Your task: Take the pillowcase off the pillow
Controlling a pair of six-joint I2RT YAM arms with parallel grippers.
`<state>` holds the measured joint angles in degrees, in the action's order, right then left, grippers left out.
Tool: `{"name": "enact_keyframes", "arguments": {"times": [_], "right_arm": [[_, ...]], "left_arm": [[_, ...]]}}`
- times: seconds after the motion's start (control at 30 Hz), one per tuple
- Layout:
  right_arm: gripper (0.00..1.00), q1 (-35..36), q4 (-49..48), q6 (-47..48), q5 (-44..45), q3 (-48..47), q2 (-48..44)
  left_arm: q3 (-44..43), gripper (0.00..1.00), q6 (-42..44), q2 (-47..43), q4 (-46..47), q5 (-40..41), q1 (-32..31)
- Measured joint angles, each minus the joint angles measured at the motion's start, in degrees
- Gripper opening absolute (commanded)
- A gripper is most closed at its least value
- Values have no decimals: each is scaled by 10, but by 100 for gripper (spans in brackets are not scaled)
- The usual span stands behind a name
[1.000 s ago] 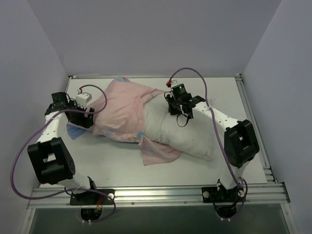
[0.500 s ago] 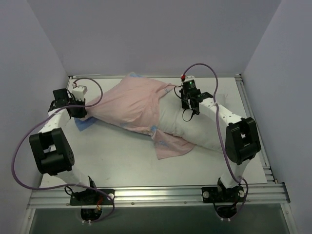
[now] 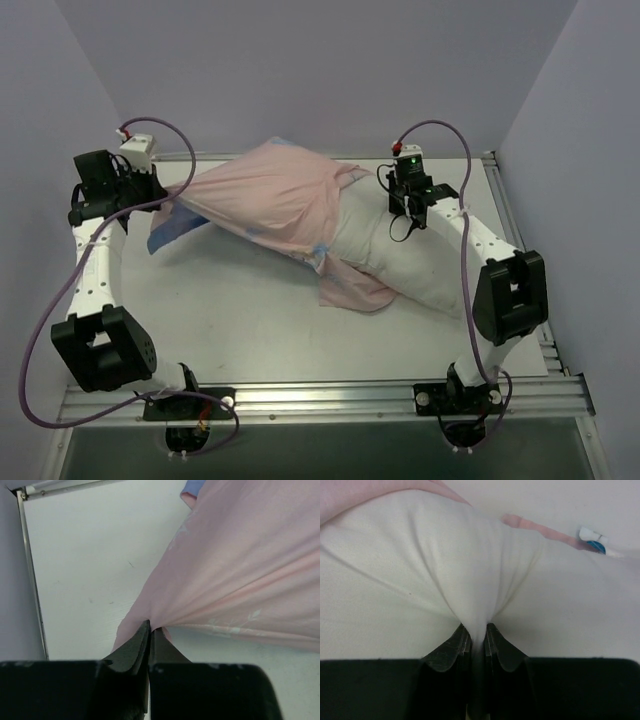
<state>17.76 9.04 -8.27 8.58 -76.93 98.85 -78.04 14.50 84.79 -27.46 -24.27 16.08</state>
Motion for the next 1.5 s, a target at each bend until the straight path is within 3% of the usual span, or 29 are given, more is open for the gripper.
{"name": "enact_keyframes", "arguments": {"times": [0.3, 0.43, 0.87, 1.17, 1.33, 1.43, 1.5], "right_arm": [[0, -13, 71, -7, -53, -9, -135], [0, -13, 78, -11, -55, -11, -159], [0, -54, 26, -25, -61, 9, -98], [0, -110, -44, -41, -105, 6, -23], [0, -244, -15, -6, 57, -17, -14], [0, -306, 3, 5, 115, -27, -21], [0, -294, 16, 8, 110, -25, -41]], "left_arm": [[-161, 2, -10, -24, -83, -28, 49], [-195, 2, -19, -32, -99, -45, 73], [-247, 2, -86, -35, -174, -151, 150], [-297, 2, -128, -25, -194, -164, 175], [-329, 2, -110, -27, -47, -2, 306], [-314, 2, -91, -45, -5, 9, 311], [-289, 2, -62, -60, -12, -17, 285]]}}
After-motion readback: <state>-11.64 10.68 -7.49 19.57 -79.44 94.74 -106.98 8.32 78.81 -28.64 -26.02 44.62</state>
